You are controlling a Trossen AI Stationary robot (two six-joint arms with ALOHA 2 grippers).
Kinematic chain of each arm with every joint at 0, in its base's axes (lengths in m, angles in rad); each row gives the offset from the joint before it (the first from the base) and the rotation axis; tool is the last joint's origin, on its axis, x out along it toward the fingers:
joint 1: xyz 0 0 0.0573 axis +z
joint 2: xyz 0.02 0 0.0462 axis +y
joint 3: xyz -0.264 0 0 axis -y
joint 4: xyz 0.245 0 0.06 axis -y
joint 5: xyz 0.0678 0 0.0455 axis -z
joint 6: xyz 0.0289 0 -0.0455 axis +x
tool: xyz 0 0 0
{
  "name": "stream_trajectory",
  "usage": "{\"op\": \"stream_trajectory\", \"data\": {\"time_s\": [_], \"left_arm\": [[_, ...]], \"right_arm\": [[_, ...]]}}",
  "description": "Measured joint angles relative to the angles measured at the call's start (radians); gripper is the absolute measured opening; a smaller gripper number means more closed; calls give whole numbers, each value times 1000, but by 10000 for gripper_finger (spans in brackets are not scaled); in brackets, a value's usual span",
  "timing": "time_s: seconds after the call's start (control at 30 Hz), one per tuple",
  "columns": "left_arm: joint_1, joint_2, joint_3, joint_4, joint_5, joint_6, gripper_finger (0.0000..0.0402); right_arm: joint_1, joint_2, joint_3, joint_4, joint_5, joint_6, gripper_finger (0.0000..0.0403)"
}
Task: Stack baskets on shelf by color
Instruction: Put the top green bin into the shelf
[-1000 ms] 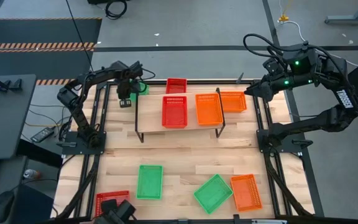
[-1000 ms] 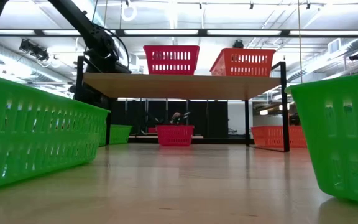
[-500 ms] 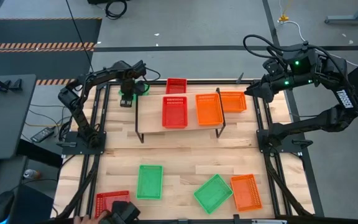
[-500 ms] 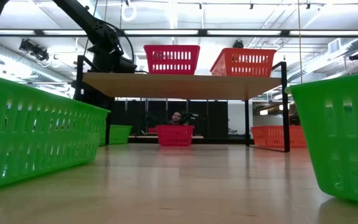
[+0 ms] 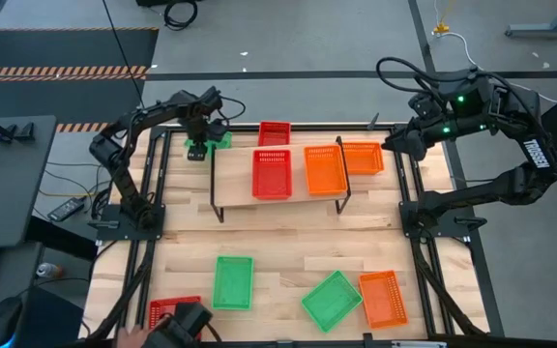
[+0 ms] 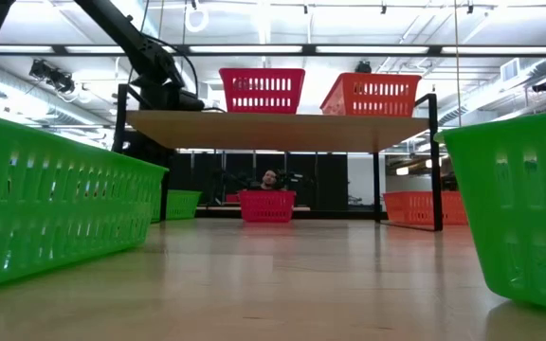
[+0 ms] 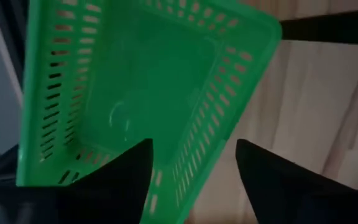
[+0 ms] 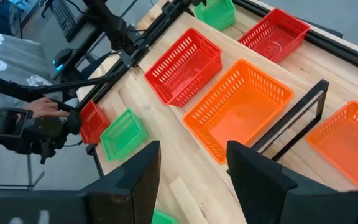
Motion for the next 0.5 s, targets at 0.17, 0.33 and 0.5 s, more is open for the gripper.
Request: {"op": "stream_trajectory", "data": {"time_s": [0.17,0.33,0.5], "left_arm": [[4,39,0,-30,8,16,170],[-1,93,-1,-51,30,6,127],[-5,109,-1,-44,-8,6,101]], "right_arm": [[0,0,0,-29,0,3,190],[0,0,0,-45,0,9,190],[0,0,0,-45,0,9,190]]}}
